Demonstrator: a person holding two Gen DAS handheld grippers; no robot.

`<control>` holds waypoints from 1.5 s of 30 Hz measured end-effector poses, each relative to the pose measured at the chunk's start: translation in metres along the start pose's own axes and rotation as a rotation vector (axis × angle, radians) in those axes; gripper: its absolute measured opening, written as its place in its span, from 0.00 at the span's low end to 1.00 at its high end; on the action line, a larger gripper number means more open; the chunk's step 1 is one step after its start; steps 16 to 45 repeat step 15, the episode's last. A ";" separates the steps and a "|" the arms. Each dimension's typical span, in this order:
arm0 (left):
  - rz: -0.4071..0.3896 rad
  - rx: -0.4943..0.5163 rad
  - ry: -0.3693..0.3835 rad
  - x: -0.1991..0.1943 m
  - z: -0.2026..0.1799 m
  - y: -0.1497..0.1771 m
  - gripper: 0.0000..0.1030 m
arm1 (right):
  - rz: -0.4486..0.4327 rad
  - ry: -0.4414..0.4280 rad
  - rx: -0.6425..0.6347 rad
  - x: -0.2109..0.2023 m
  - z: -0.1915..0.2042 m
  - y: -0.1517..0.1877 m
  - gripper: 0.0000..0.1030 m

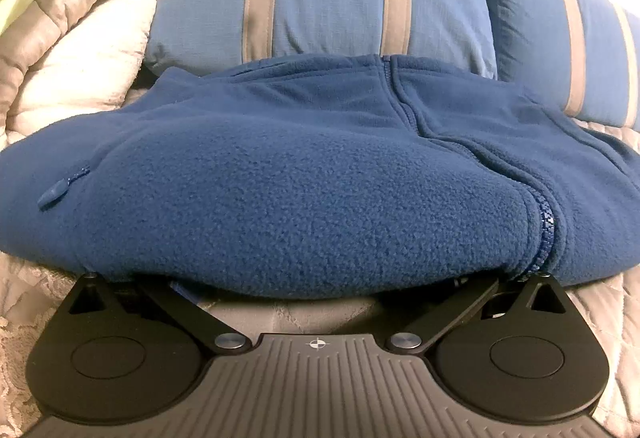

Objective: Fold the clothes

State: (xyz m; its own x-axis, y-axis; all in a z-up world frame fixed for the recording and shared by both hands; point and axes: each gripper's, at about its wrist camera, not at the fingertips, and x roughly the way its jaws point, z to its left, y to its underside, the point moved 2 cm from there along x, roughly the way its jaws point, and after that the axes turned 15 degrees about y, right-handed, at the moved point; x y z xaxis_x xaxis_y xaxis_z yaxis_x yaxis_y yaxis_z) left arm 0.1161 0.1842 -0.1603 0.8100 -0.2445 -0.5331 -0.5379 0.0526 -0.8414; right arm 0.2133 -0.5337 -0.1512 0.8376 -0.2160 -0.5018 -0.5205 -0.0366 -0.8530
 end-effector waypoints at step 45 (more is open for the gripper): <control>0.006 0.002 -0.002 0.000 0.000 0.000 1.00 | -0.012 0.009 -0.008 -0.002 0.002 0.002 1.00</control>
